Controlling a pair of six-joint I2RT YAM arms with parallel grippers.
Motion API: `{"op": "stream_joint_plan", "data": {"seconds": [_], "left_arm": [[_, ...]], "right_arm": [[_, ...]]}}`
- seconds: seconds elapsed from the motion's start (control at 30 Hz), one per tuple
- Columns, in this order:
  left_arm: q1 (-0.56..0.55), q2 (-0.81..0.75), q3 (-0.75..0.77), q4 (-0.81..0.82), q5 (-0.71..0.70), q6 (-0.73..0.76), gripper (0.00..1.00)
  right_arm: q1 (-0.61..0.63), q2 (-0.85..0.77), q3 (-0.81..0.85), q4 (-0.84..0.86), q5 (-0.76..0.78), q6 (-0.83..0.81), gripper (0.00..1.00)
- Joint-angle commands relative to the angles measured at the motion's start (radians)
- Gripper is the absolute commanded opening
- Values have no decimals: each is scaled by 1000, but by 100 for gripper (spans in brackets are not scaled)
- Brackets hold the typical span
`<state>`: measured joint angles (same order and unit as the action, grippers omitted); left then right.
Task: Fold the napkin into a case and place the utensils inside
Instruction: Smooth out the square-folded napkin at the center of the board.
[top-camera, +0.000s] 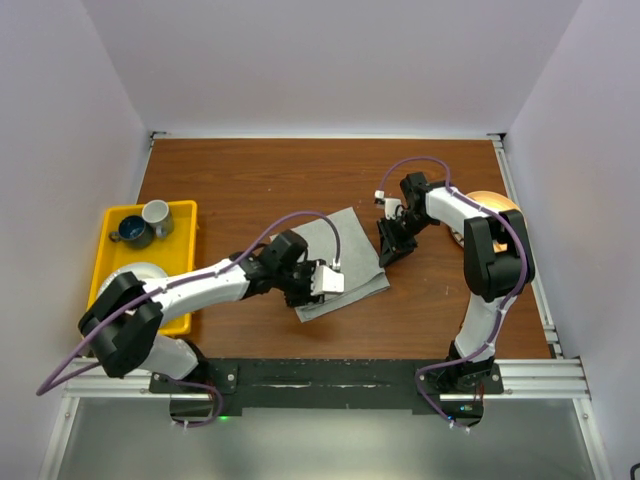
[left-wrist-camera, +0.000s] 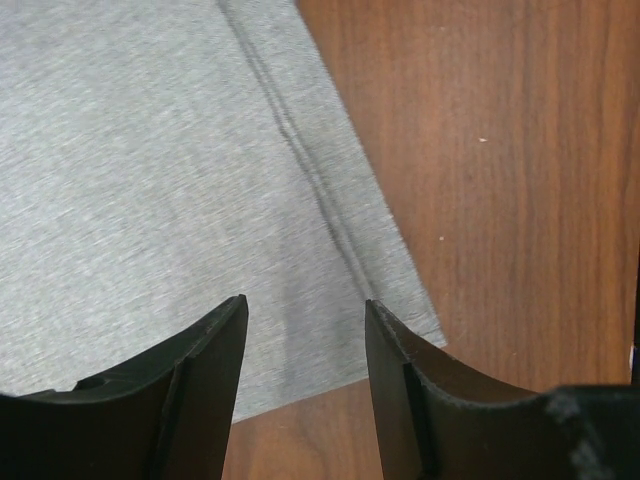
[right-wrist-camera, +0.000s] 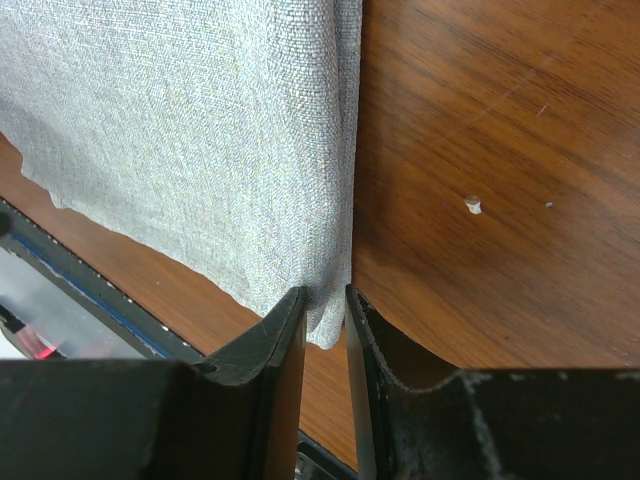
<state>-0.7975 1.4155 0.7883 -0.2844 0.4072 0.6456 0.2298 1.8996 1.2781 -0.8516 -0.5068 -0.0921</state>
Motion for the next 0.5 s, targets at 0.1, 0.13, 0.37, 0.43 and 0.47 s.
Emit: {"op": "stream_joint_plan", "data": {"seconds": [0.1,0.13,0.37,0.43,0.47], "left_arm": [[-91,31,-18,85,-153,-49,54],[-106,36,-18,85,-156,-47,54],[-141,62,-37,91,-185,-44,55],[-146,72,-37,83,-188,-41,55],[-146,74,-37,85,-194,-40,54]], "right_arm": [[2,-8,12,-6,-9,18,30],[2,-8,10,-4,-9,20,31],[3,6,21,-1,-12,26,32],[3,6,24,-7,-27,26,33],[3,6,29,-10,-33,26,33]]}}
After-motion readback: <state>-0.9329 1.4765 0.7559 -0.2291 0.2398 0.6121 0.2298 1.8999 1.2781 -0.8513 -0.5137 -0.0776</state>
